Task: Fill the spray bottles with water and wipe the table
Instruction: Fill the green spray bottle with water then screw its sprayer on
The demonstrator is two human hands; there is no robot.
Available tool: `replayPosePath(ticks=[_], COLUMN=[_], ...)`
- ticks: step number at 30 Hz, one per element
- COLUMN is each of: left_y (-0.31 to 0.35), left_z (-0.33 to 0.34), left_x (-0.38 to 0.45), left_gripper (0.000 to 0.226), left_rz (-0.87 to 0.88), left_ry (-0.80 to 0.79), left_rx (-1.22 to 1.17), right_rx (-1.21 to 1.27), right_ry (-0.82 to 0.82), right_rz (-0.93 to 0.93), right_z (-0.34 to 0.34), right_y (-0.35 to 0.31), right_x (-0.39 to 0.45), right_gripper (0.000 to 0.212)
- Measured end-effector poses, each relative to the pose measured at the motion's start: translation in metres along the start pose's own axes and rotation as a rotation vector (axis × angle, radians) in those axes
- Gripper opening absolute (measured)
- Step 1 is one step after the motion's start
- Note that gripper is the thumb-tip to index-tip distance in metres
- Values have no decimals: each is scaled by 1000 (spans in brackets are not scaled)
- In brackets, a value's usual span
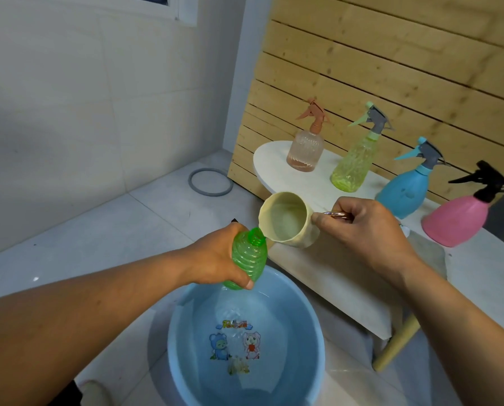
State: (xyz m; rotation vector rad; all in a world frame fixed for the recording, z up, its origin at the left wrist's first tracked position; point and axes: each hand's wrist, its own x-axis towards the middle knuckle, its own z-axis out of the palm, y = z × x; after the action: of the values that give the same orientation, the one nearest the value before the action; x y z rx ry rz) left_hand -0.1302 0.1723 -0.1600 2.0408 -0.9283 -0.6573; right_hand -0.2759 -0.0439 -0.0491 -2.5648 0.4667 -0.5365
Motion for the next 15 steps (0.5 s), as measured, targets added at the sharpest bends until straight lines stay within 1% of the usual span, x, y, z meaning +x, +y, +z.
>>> replayPosePath(ticks=[6,11,15], left_y=[-1,-1,0], left_z=[-1,0,-2], left_x=[-1,-3,-4], left_gripper=[89,89,89], left_rz=[-2,-5,-5], left_ry=[0,1,-6], left_rx=[19,18,21], right_rx=[-46,-77,-98], right_ry=[28,55,67], right_rz=[-17,-26,-37], right_z=[1,2,1], right_y=[-6,-9,-10], right_x=[-2,-2,-2], right_gripper=[31,41,43])
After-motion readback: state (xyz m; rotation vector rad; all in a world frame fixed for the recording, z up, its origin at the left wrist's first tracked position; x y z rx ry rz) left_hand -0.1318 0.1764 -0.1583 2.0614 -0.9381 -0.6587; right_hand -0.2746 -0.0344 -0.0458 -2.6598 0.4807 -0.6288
